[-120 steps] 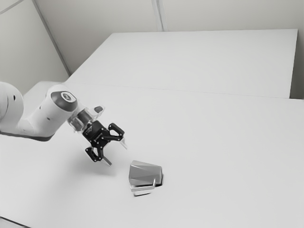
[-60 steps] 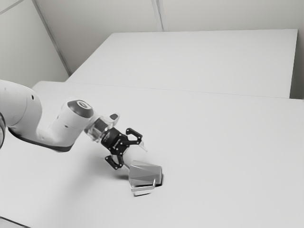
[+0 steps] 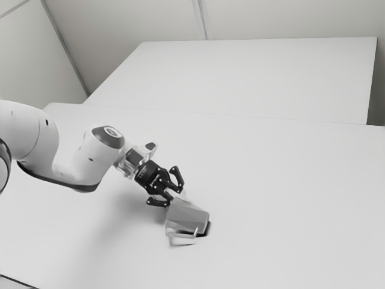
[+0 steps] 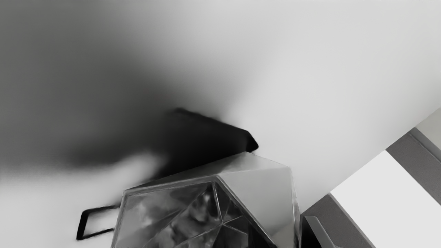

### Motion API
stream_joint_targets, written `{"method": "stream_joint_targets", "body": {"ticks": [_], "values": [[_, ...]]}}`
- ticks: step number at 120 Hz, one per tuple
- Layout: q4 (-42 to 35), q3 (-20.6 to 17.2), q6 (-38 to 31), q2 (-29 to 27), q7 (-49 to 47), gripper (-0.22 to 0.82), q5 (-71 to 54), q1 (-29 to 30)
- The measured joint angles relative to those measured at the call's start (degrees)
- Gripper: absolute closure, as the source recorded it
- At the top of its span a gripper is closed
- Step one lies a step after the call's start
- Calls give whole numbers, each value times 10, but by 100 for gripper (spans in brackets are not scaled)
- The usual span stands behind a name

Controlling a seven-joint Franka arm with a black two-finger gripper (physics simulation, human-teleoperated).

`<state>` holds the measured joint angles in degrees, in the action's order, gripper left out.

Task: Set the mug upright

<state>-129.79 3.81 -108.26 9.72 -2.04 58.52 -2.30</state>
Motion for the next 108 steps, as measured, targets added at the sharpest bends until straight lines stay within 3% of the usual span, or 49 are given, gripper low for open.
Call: {"method": "stream_joint_targets", "body": {"ticks": [40, 66, 108], "values": [[25, -10, -11, -12, -20, 77, -44, 1], [56, -37, -37, -74, -41, 78, -261, -29], [71, -56, -91, -77, -60, 78, -515, -47]]}}
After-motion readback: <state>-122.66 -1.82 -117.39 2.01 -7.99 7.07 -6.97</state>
